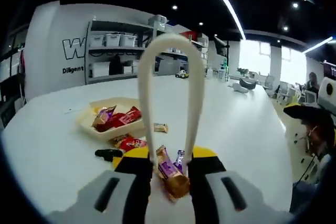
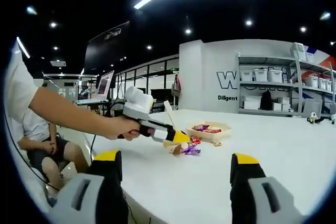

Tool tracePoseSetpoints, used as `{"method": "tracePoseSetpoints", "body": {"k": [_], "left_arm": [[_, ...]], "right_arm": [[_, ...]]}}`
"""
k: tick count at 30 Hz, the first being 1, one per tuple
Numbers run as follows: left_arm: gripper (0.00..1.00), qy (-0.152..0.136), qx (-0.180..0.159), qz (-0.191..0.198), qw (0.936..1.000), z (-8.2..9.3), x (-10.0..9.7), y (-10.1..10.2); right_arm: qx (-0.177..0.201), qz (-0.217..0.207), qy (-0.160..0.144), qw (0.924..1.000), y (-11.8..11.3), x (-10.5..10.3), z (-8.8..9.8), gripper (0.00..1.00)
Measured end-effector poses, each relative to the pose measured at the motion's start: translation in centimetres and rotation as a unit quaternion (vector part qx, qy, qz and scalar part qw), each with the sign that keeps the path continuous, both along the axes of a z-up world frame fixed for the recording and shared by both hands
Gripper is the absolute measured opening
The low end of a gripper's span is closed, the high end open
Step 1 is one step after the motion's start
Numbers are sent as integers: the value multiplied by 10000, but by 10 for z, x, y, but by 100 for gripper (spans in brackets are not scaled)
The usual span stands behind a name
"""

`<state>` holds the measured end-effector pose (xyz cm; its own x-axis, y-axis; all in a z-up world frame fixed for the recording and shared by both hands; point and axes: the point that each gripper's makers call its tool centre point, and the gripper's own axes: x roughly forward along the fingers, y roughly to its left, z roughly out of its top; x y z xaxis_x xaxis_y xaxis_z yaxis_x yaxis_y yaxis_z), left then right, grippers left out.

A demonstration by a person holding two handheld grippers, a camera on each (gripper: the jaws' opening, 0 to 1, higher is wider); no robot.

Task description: Place the target food into the container with the food tongs after gripping and lifting it, then release it inside without dropping or visibly crushing the food.

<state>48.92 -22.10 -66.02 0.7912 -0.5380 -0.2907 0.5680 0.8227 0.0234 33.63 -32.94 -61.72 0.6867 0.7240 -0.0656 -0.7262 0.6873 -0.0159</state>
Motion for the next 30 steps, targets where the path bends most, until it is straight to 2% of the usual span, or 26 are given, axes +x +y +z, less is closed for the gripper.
{"method": "tracePoseSetpoints", "body": {"k": [2,6,8,14,19,25,26,30], "left_arm": [[25,-38,178,-82,9998,-1,-1,2],[26,-28,242,-166,9996,0,-7,7],[26,-67,432,-334,9985,0,-11,12],[26,-141,551,-208,9982,10,-12,34],[26,-188,457,-181,9986,18,-12,37],[26,-158,45,-222,9996,24,-8,26],[26,-99,-68,-237,9996,23,-3,22],[26,-72,-41,-267,9996,17,0,18]], "right_arm": [[14,14,11,10000,-1,0,0,84],[37,22,16,10000,1,1,2,83],[57,48,-10,10000,4,1,5,83],[66,113,-26,9999,16,0,6,82],[16,168,-9,9999,23,-2,3,82],[-5,169,6,9999,23,1,2,82],[-37,166,15,9999,23,2,1,82],[-76,142,11,9999,19,5,2,82]]}}
